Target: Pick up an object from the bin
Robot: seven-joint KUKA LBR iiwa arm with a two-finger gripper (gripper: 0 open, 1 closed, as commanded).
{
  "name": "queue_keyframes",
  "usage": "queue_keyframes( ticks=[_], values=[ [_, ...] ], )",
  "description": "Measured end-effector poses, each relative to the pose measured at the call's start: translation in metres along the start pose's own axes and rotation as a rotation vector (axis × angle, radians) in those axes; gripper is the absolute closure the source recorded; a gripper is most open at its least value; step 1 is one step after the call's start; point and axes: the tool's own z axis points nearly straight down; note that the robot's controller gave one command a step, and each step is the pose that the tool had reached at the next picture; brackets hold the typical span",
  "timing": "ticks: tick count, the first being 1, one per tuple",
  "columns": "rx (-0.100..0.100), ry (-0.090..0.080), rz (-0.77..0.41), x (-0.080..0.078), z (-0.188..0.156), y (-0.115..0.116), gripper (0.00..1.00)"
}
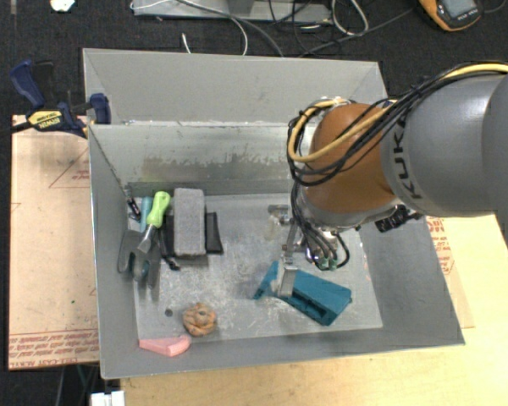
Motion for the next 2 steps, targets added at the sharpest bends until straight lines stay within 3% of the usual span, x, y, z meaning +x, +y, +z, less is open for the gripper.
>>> queue_keyframes(
  ticks=[1, 2],
  values=[
    [-0.001, -0.004, -0.042, 0.019, 0.058, -0.032, 0.0],
    [-0.002, 0.0, 0.129, 0.039, 0.067, -0.034, 1.0]
  ],
)
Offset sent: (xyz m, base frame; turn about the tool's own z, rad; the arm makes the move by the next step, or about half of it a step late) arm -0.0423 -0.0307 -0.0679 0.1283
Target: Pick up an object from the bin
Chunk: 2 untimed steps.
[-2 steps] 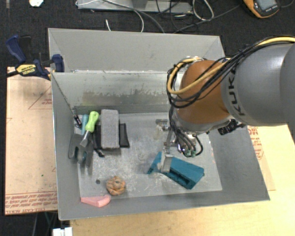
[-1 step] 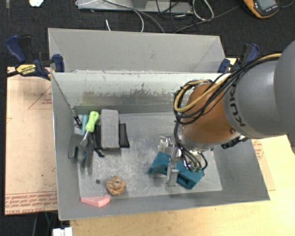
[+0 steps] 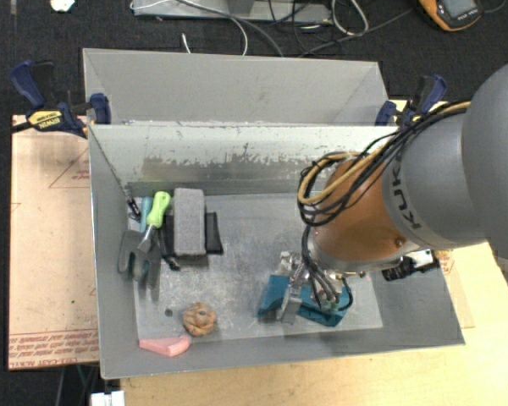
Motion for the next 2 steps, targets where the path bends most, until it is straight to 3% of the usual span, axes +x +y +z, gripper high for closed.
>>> queue_keyframes(
  ticks=[1, 2],
  values=[
    [0.0, 0.0, 0.0, 0.0, 0.0, 0.0, 1.0],
    [0.002, 0.008, -0.025, -0.009, -0.07, -0.001, 1.0]
  ],
)
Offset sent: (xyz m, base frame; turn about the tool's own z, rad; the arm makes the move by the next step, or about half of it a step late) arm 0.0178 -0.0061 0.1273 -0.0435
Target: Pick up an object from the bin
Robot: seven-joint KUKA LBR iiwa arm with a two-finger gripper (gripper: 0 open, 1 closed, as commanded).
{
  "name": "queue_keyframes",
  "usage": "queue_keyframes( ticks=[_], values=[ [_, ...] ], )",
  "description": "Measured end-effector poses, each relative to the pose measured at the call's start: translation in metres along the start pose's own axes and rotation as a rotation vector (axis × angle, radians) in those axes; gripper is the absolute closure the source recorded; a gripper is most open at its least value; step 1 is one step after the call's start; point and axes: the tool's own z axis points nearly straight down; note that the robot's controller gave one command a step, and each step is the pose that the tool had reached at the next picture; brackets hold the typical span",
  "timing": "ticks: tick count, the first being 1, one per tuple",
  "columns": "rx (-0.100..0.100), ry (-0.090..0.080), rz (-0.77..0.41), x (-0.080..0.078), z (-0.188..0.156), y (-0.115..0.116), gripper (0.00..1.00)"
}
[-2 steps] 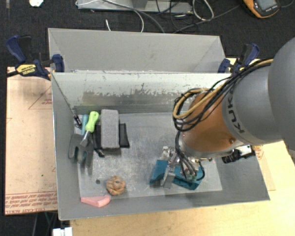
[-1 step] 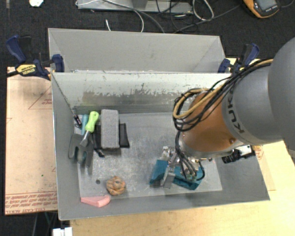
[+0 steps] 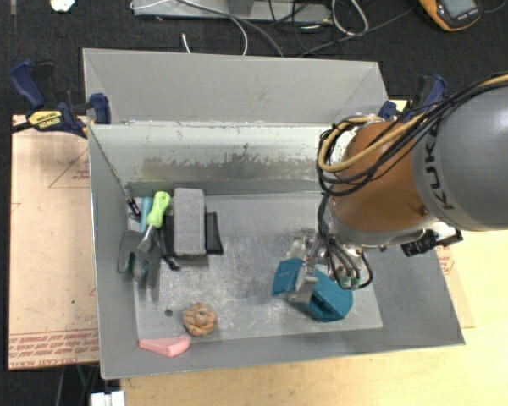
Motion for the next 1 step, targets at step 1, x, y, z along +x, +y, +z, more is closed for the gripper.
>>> queue_keyframes(
  ticks=[1],
  values=[
    [0.0, 0.004, 0.012, -0.0137, -0.0749, 0.0385, 1.0]
  ],
)
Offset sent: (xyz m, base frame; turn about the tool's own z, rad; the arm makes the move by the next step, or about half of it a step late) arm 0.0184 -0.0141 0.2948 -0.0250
